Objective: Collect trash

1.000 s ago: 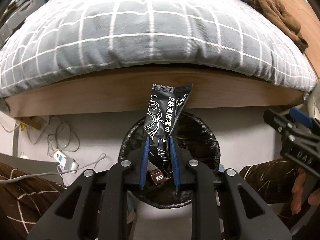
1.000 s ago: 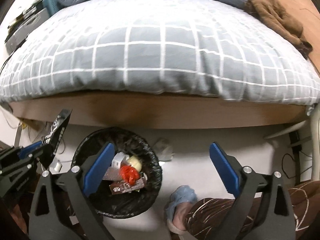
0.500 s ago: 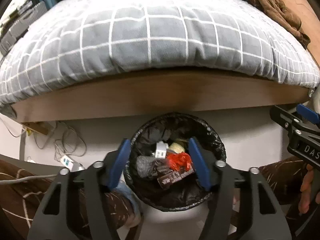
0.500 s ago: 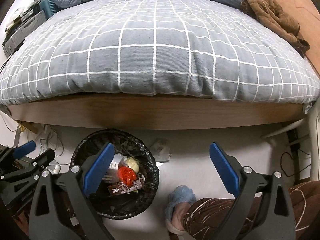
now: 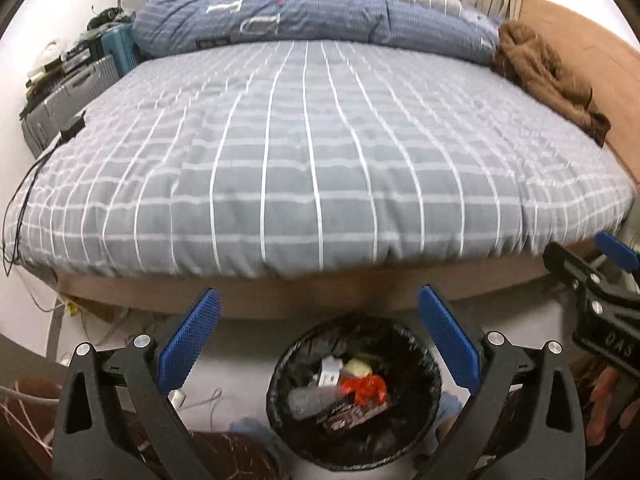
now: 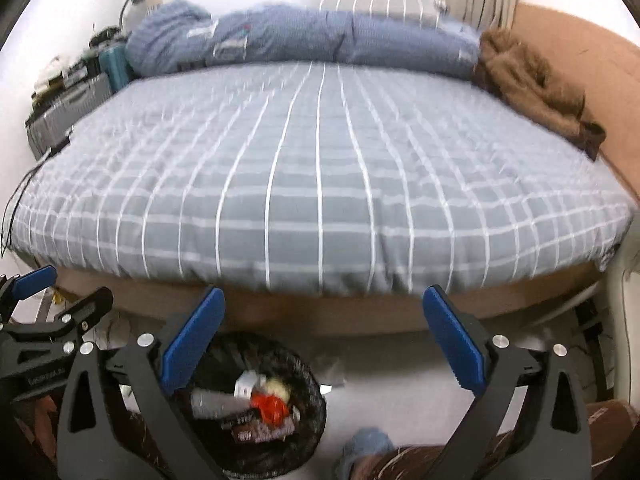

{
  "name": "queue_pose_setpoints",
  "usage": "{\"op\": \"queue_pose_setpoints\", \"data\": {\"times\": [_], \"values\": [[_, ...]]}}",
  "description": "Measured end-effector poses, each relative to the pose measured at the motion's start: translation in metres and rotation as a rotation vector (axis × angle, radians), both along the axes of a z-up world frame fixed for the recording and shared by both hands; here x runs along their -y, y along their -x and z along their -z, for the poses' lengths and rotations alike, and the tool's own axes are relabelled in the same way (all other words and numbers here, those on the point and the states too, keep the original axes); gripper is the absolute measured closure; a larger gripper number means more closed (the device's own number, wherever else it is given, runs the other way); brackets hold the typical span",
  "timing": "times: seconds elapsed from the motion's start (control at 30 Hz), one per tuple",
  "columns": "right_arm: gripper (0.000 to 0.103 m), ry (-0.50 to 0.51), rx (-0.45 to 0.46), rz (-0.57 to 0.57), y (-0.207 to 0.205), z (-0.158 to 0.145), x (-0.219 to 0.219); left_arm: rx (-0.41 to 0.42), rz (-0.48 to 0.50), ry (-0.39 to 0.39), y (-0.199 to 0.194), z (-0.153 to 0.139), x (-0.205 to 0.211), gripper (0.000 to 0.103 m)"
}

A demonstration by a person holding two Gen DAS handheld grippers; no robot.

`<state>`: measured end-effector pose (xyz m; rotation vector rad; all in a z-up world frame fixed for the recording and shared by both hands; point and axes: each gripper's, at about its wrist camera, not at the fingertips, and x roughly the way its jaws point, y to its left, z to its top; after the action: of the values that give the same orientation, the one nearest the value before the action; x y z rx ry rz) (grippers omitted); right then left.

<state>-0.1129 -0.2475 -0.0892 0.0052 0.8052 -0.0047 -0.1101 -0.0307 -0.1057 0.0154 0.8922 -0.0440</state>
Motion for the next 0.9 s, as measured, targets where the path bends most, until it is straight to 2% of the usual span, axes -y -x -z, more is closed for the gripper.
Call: {"op": "queue_pose_setpoints", "data": {"times": [0.33, 0.9], "values": [[0.008, -0.012, 0.088, 0.001, 0.007, -0.028, 0.001, 0.096, -0.009, 0.027, 0.004, -0.036, -0.007, 0.006], [0.008, -0.003, 0.077, -0.018, 0.007, -0.027, -0.003, 0.091, -0.007, 0.011, 0.005, -0.027, -0.008, 0.006]]}}
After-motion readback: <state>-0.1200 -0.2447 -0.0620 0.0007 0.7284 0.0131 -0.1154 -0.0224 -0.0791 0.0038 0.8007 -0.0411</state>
